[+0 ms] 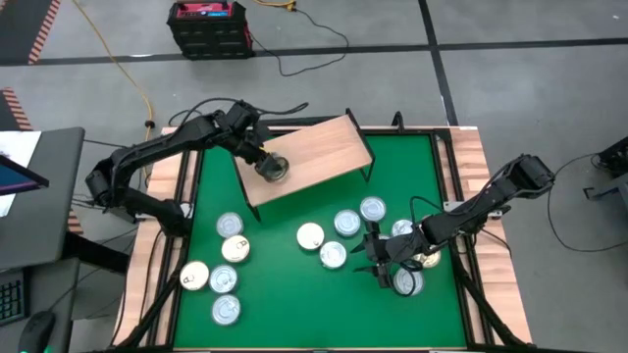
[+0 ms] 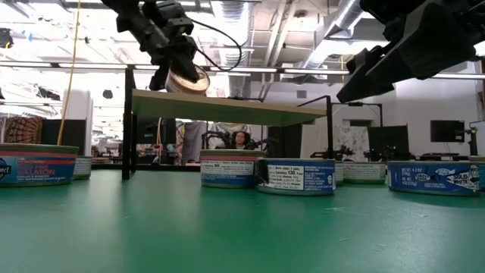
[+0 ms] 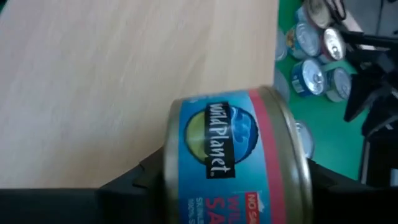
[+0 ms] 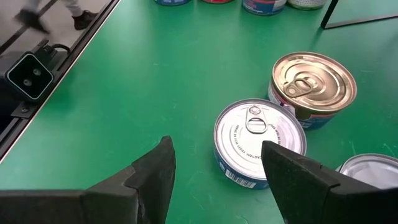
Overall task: Stack canned seafood by type on shelf
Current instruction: Put the blue pink tuna can on the shelf
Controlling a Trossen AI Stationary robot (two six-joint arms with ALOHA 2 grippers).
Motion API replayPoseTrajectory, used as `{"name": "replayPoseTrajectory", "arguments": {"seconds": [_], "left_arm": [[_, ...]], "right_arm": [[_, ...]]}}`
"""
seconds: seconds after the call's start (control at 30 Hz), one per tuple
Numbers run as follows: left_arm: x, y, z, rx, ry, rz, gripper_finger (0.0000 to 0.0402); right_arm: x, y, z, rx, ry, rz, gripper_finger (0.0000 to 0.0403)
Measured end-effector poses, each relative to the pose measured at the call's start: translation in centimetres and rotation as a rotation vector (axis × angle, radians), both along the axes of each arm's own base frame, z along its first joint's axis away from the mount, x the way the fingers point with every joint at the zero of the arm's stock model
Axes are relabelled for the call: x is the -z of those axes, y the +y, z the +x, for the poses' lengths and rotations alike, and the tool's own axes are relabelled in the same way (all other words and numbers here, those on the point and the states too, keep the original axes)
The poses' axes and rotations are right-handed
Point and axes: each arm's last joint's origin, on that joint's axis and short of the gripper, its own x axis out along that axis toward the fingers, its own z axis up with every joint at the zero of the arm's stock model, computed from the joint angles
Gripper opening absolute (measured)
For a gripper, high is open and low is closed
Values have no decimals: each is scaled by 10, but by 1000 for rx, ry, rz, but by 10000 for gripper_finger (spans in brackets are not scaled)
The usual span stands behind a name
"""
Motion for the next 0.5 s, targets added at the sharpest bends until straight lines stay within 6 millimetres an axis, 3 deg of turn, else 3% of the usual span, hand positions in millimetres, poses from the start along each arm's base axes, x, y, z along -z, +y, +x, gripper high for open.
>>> {"name": "replayPoseTrajectory", "arguments": {"seconds": [0.5], "left_arm": [[0, 1, -1, 2, 33, 82, 350]], "right_arm": [[0, 0, 0, 0, 0, 1, 265]]}}
